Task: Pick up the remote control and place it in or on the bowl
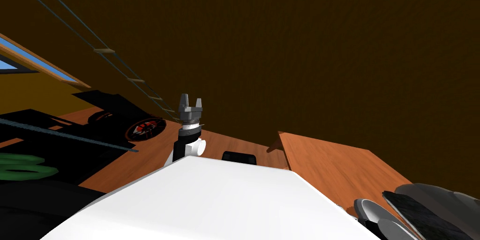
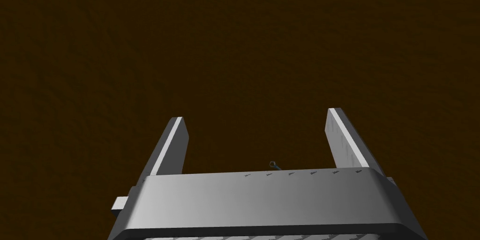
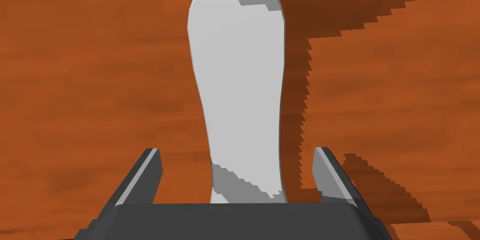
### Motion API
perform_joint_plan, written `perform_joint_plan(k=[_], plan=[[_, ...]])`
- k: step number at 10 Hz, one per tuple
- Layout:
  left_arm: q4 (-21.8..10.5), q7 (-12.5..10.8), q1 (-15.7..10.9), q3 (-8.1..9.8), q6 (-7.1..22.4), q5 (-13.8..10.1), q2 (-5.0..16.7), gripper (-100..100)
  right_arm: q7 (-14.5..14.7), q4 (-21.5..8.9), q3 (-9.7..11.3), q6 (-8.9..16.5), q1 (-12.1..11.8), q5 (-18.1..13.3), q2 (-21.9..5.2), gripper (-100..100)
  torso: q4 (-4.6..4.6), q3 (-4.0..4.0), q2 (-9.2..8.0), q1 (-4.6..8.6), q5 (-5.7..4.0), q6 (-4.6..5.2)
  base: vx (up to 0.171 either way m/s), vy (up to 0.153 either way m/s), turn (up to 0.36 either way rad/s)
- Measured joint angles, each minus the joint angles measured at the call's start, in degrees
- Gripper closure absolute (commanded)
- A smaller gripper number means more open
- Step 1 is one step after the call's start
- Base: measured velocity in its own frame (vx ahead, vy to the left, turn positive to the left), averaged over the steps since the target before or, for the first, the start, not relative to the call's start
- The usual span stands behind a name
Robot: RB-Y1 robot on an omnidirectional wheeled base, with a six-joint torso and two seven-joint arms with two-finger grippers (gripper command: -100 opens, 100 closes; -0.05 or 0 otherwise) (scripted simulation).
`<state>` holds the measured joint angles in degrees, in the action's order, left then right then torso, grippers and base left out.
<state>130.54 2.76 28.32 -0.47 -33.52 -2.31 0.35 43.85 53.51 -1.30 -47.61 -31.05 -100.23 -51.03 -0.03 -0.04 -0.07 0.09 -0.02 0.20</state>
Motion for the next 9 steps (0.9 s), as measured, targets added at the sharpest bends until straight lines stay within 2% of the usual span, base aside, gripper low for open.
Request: perform_joint_plan(k=[3,4,8,9], plan=[[0.0,0.0,0.0,0.0,0.0,0.0,0.0,0,0.01,-1.59,1.94,3.04,0.47,-0.68,2.69,-100,0.02,0.05,0.09,0.18,-0.05,-0.01,0.012,-0.039,0.048],[0.0,0.0,0.0,0.0,0.0,0.0,0.0,0,-0.07,-1.59,2.02,3.29,0.47,-0.71,2.77,100,0.02,0.04,0.07,0.1,-0.02,0.0,-0.002,-0.004,-0.016],[0.0,0.0,0.0,0.0,0.0,0.0,0.0,0,-0.05,-1.63,2.05,3.22,0.39,-0.73,2.77,100,-0.02,0.03,0.08,0.04,-0.02,-0.05,0.0,0.0,0.0],[0.0,0.0,0.0,0.0,0.0,0.0,0.0,0,-0.05,-1.63,2.05,3.22,0.39,-0.73,2.77,0,-0.02,0.03,0.08,0.04,-0.02,-0.05,0.0,0.0,0.0]])
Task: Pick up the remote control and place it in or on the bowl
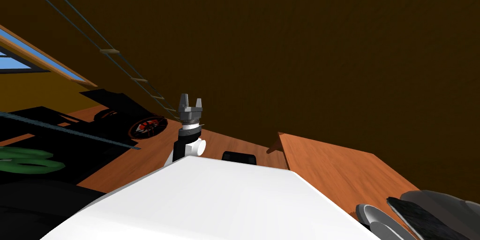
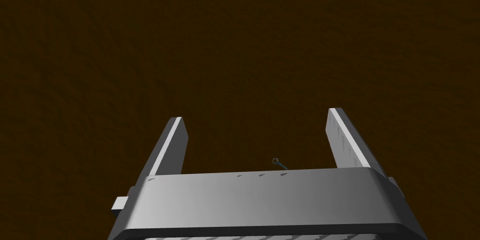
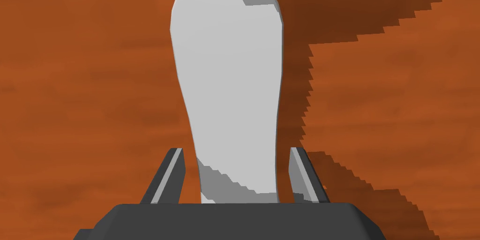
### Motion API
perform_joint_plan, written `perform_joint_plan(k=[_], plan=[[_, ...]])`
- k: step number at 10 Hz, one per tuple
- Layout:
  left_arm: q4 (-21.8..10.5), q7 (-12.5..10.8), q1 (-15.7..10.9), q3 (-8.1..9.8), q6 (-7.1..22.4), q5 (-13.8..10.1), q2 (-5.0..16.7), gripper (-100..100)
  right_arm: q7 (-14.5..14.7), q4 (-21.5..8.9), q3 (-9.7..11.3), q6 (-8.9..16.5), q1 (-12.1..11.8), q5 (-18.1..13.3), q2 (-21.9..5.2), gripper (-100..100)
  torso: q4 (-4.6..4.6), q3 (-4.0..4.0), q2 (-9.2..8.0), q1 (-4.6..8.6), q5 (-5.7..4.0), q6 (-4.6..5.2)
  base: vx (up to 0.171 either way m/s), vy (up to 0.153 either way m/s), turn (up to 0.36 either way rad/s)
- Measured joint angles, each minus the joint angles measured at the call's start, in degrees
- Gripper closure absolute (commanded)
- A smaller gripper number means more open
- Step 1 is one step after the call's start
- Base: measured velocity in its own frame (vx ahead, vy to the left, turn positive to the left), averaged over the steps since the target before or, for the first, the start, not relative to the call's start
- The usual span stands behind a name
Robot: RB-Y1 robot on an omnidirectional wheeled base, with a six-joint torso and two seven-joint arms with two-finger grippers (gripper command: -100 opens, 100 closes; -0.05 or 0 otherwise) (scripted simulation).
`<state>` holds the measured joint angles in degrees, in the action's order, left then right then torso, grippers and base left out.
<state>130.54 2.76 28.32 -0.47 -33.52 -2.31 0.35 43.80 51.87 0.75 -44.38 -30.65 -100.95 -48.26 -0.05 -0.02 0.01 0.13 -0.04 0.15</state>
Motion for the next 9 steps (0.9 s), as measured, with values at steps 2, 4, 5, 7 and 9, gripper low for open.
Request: perform_joint_plan(k=[2,4,5,7,9], plan=[[0.0,0.0,0.0,0.0,0.0,0.0,0.0,0,-0.03,0.22,-0.42,-0.78,0.25,0.08,-0.72,100,-0.01,-0.01,-0.01,-0.09,0.06,0.01,-0.008,0.038,-0.075],[0.0,0.0,0.0,0.0,0.0,0.0,0.0,0,0.02,0.87,-1.3,-2.1,0.03,0.47,-1.89,0,0.0,-0.01,-0.03,-0.14,0.04,0.03,-0.002,0.011,-0.011],[0.0,0.0,0.0,0.0,0.0,0.0,0.0,0,0.01,0.85,-1.28,-2.08,0.02,0.47,-1.86,100,0.0,-0.01,-0.01,-0.07,0.03,0.02,-0.019,0.019,-0.003],[0.0,0.0,0.0,0.0,0.0,0.0,0.0,0,0.33,0.97,-2.72,-2.23,-0.75,0.63,-4.37,100,-0.05,-0.08,-0.13,-0.13,0.16,0.02,-0.036,0.032,-0.008],[0.0,0.0,0.0,0.0,0.0,0.0,0.0,0,0.72,0.14,-3.92,-2.51,-0.37,0.56,-6.75,100,-0.08,-0.13,-0.19,-0.27,0.19,-0.01,-0.037,0.052,0.005]])
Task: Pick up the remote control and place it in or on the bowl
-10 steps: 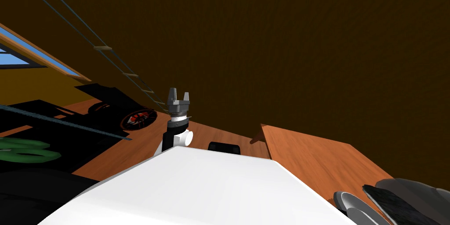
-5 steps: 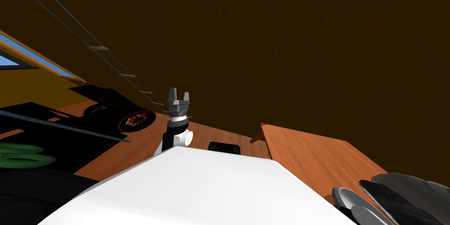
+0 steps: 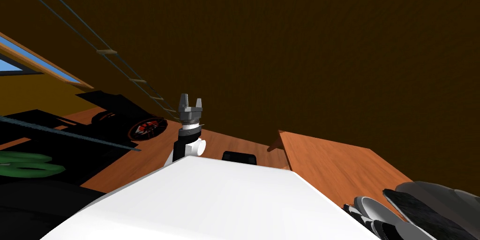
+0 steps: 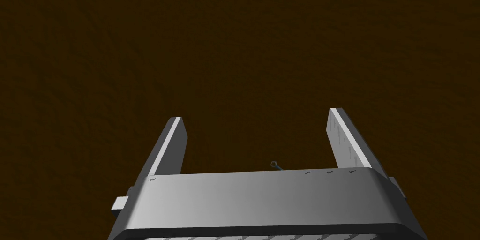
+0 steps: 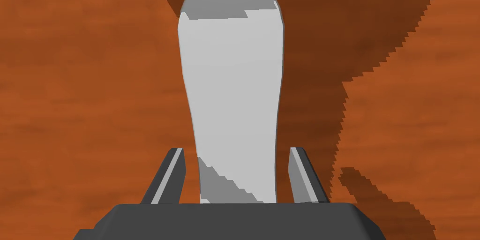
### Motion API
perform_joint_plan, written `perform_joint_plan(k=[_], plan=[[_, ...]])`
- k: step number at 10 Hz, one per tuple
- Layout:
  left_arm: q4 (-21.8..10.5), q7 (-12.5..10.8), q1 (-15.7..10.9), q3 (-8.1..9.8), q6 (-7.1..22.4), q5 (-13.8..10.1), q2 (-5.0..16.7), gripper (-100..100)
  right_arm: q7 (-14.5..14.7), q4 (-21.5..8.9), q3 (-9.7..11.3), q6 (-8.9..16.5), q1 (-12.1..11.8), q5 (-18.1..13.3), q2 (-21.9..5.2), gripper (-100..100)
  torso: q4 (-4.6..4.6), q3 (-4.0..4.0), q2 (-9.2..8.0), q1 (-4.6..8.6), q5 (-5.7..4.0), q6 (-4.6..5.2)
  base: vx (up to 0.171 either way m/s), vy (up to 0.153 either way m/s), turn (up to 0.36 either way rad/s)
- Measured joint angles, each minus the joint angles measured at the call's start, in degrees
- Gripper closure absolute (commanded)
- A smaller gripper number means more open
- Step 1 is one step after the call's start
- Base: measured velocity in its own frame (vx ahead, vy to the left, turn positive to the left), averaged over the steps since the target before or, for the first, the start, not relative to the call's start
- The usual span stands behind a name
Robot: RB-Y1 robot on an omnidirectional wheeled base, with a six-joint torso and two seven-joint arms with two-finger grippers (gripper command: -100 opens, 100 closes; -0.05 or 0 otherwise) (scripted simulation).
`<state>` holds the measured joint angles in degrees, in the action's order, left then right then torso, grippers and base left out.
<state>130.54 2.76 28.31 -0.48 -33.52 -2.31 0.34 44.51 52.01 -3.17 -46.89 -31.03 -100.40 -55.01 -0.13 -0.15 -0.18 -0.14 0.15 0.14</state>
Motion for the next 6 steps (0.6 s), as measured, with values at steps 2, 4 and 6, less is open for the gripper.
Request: perform_joint_plan(k=[2,4,6], plan=[[0.0,0.0,0.0,0.0,0.0,0.0,0.0,0,0.31,0.23,-1.42,-0.67,-0.51,0.35,-2.24,100,0.01,0.0,-0.01,0.02,0.17,0.0,-0.029,0.057,0.004],[0.0,0.0,0.0,0.0,0.0,0.0,0.0,0,0.63,0.2,-2.86,-1.41,-0.96,0.87,-4.31,100,0.01,0.0,0.0,0.08,0.37,0.05,-0.027,0.052,0.006],[0.0,0.0,0.0,0.0,0.0,0.0,0.0,0,1.32,-0.12,-4.49,-2.07,-1.57,1.66,-6.06,100,0.0,-0.01,-0.03,0.17,0.46,0.1,-0.026,0.027,-0.003]])
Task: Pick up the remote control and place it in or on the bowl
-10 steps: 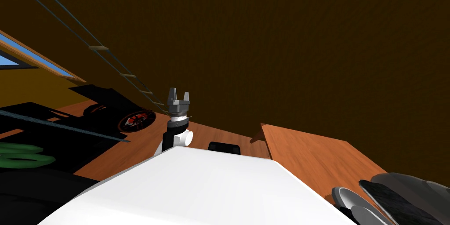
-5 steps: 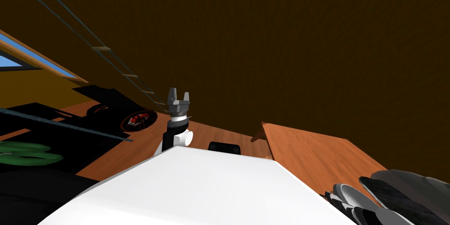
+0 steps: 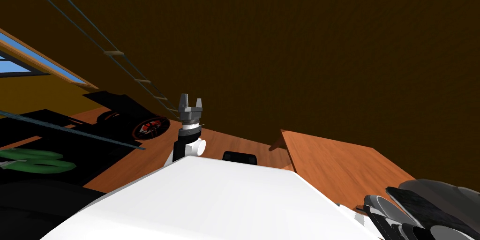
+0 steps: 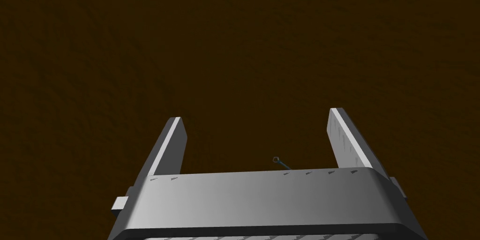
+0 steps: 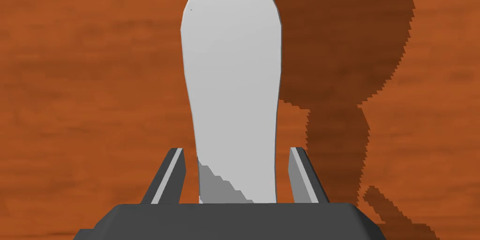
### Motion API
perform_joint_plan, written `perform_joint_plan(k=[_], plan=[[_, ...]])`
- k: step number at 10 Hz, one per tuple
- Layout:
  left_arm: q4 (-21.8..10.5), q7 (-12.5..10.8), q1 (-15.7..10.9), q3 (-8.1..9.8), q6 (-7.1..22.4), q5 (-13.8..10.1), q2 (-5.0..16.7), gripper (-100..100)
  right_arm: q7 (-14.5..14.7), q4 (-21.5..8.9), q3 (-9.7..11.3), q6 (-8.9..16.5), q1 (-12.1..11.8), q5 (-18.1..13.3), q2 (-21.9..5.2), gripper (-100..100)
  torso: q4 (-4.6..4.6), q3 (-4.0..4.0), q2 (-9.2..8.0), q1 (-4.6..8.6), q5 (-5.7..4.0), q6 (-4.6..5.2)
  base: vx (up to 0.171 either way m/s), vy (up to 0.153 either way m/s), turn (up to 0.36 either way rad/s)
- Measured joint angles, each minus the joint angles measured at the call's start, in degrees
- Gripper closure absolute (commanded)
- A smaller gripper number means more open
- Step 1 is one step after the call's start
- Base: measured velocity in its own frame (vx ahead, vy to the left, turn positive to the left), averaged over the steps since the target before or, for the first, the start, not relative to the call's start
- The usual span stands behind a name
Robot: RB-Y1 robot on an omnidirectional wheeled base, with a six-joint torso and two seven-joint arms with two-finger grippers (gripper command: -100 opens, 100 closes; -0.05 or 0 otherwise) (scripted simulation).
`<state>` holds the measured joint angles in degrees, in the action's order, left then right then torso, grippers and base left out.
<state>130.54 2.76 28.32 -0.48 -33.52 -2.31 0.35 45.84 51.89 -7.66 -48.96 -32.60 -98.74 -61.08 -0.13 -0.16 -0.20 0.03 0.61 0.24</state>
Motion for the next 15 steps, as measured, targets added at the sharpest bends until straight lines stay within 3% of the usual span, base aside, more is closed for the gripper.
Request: perform_joint_plan(k=[2,5,11,12,15], plan=[[0.0,0.0,0.0,0.0,0.0,0.0,0.0,0,1.3,-1.08,-1.95,-1.55,-0.13,1.39,-1.94,100,0.0,-0.01,-0.02,0.16,0.19,0.06,-0.012,-0.023,-0.014],[0.0,0.0,0.01,0.02,0.0,0.0,0.02,0,1.43,-0.4,-4.0,-4.8,-0.62,2.43,-3.46,100,0.09,0.1,0.12,1.11,0.02,0.18,0.029,-0.159,-0.035],[0.0,0.0,0.01,0.02,0.0,0.0,0.02,0,-0.33,3.34,-4.32,-10.17,-0.6,-0.75,-5.9,100,0.3,0.26,0.24,2.49,-0.71,0.36,0.051,-0.172,-0.066],[0.0,0.0,0.0,0.01,0.0,0.0,0.01,0,-0.48,3.39,-4.34,-10.34,-0.66,-0.86,-6.1,-100,0.26,0.21,0.16,2.42,-0.93,0.31,0.002,-0.011,0.003],[0.0,0.0,0.0,0.0,0.0,0.0,0.0,0,-0.47,3.37,-4.35,-10.34,-0.66,-0.86,-6.11,-100,0.24,0.17,0.1,2.28,-0.92,0.3,0.0,0.0,0.0]])
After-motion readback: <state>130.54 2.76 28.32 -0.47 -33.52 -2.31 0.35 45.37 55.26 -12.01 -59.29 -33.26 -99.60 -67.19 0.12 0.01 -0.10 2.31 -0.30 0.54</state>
